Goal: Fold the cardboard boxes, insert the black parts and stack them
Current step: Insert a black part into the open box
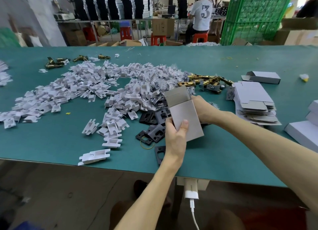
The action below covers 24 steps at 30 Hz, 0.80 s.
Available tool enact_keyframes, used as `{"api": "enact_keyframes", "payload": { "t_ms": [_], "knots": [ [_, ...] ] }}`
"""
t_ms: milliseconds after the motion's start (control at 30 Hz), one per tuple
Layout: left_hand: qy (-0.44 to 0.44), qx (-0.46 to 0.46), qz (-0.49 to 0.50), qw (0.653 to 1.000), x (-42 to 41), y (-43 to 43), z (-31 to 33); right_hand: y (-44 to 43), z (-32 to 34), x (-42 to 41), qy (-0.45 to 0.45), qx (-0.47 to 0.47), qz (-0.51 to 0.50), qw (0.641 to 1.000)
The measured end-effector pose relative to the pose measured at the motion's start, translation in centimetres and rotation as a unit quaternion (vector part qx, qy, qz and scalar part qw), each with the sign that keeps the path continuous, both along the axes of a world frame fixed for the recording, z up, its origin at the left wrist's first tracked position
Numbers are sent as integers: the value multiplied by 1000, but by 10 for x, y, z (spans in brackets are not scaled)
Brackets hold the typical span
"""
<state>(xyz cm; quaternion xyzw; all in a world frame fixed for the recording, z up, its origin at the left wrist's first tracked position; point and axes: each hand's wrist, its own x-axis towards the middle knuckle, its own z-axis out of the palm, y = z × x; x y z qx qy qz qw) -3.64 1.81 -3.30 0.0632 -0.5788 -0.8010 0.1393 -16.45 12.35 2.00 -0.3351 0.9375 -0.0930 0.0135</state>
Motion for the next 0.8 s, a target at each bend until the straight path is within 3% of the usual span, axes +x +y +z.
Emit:
{"api": "enact_keyframes", "payload": {
  "t_ms": [133, 267, 367, 467, 600, 633, 800],
  "knots": [
    [-1, -7, -1, 1000, -1, 0, 0, 8, 2, 10, -11, -132, -55, 990],
    [-3, -13, -3, 1000, 1, 1, 0, 15, 11, 18, -25, -316, -137, 939],
    [-9, -22, -2, 1000, 0, 1, 0, 18, 21, 21, -200, -481, -206, 828],
    [-13, -28, -1, 1000, -1, 1, 0, 22, 23, 27, -346, -555, -219, 724],
    [-14, -28, -2, 1000, 0, 1, 0, 23, 16, 32, -392, -656, -221, 607],
    [-15, -28, -2, 999, 1, 1, 0, 25, 13, 32, -391, -671, -216, 592],
    [-16, -24, -7, 1000, 0, 1, -1, 40, 4, 36, -382, -613, -225, 655]
  ]
}}
